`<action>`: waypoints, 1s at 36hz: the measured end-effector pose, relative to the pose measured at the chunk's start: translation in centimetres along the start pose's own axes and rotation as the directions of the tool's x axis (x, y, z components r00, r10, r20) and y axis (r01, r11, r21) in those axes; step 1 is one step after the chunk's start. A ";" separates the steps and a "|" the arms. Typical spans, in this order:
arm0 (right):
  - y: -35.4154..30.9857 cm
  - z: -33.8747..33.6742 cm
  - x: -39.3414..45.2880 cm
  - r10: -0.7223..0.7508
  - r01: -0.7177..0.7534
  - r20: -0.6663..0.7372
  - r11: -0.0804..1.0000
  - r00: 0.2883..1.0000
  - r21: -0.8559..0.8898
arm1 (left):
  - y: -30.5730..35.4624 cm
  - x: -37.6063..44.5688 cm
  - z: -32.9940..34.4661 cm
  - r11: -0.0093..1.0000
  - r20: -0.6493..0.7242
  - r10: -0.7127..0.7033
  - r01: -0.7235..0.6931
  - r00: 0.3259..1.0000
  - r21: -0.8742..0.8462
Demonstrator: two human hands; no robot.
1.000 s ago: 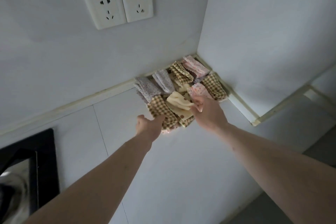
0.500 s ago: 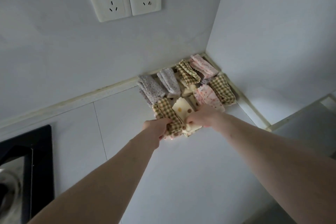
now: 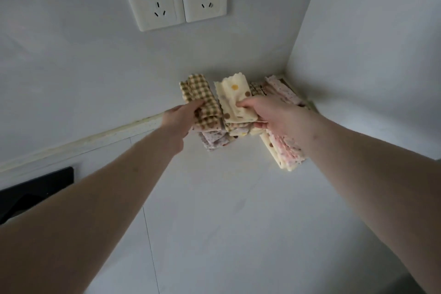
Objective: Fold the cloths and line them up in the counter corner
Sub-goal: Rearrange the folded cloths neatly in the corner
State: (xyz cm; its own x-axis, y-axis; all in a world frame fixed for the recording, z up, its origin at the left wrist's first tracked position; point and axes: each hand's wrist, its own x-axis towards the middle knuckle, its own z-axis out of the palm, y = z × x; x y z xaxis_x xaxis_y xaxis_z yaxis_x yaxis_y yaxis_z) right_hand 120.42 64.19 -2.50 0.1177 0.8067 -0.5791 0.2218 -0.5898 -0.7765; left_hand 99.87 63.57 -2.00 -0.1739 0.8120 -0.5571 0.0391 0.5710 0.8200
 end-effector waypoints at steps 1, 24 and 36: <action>-0.1 0.4 0.5 0.004 -0.004 -0.002 1.000 1.000 -0.017 | -0.1 0.6 0.2 1.000 0.013 -0.027 0.027 1.000 0.000; 1.4 -0.1 1.1 -0.221 0.160 -0.274 0.961 0.936 -0.226 | -1.8 2.0 1.9 0.993 0.001 -0.118 0.117 0.993 0.032; 4.5 -4.8 -3.2 -0.405 0.300 -0.500 0.912 0.765 -0.280 | -1.2 -3.6 2.8 0.675 -0.052 0.671 -0.580 0.739 0.456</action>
State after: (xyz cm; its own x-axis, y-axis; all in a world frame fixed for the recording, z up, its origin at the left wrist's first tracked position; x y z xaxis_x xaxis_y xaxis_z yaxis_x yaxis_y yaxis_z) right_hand 125.67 59.13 -3.01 0.4844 0.8749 -0.0039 0.5090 -0.2855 -0.8120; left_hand 103.22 60.32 -1.36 -0.1534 0.9774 0.1452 0.5761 -0.0309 0.8168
